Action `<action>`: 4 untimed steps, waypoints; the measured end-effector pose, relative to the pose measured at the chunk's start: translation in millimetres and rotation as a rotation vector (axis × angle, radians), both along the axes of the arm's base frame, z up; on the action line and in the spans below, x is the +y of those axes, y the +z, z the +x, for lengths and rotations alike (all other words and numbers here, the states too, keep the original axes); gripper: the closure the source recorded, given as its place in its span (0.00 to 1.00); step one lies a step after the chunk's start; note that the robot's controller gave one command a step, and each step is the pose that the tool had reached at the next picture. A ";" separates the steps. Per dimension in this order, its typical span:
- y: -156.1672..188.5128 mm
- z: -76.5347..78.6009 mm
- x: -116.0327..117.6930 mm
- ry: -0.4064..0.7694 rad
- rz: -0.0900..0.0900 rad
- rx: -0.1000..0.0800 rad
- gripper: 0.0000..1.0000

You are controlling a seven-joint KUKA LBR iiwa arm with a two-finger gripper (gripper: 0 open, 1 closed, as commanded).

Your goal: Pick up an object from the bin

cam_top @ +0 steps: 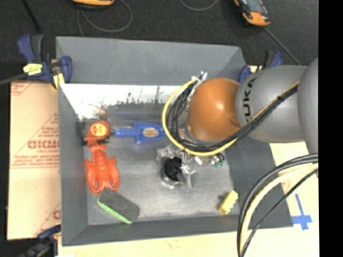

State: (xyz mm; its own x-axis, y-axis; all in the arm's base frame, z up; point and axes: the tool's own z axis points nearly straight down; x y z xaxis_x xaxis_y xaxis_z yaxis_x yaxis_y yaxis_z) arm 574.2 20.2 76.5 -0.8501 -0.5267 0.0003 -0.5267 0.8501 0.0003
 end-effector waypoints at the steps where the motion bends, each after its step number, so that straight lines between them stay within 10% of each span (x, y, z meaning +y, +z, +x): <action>1: 0.0 0.0 0.0 0.000 0.000 0.000 1.00; 4: 28.8 19.9 -4.3 0.023 0.001 -0.002 1.00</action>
Offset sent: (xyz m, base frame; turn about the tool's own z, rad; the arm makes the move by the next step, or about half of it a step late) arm 0.0191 -0.0036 0.0282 -0.0336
